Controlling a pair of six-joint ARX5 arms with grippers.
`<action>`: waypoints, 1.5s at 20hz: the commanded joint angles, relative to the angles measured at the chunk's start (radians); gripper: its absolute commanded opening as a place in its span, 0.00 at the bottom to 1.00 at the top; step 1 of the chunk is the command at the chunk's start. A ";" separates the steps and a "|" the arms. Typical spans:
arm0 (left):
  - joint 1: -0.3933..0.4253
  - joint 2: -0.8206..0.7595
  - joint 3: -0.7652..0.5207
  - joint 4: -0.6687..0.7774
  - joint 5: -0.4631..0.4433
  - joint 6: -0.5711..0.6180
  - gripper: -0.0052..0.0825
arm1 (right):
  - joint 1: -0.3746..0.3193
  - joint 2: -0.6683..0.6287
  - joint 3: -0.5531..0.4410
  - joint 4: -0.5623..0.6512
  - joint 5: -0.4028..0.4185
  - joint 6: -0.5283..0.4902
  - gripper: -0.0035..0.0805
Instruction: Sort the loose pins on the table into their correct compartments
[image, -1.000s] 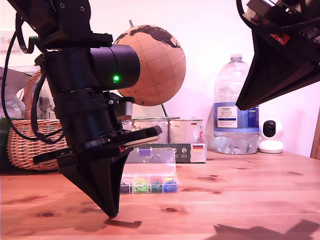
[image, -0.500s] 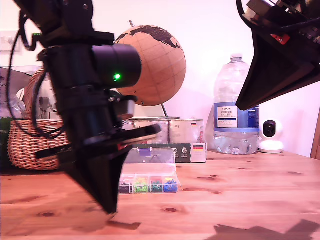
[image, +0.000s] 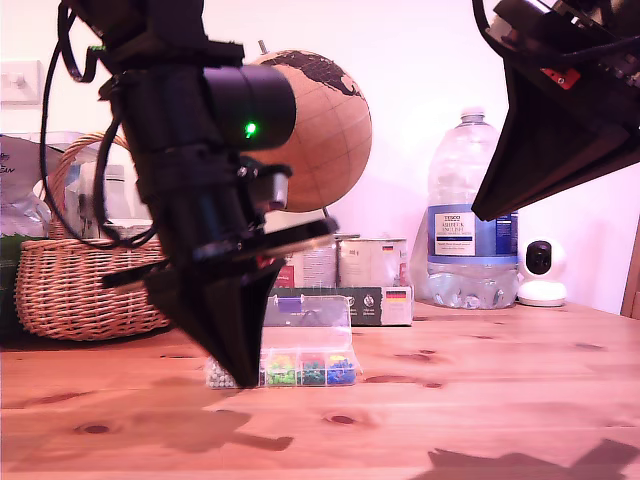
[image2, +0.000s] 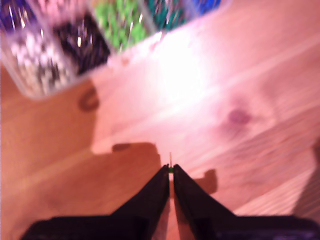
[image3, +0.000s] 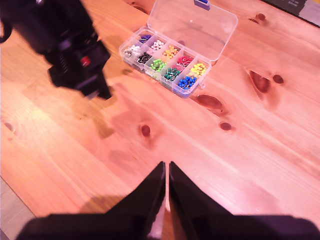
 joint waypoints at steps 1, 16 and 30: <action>-0.001 0.010 0.021 0.011 -0.005 0.014 0.04 | 0.005 -0.001 -0.011 0.011 -0.001 0.002 0.03; 0.085 0.016 0.033 0.227 -0.025 0.042 0.04 | 0.005 -0.001 -0.011 0.011 -0.002 0.002 0.03; 0.084 0.082 0.033 0.260 -0.014 0.048 0.04 | 0.005 -0.001 -0.011 0.017 -0.002 0.001 0.03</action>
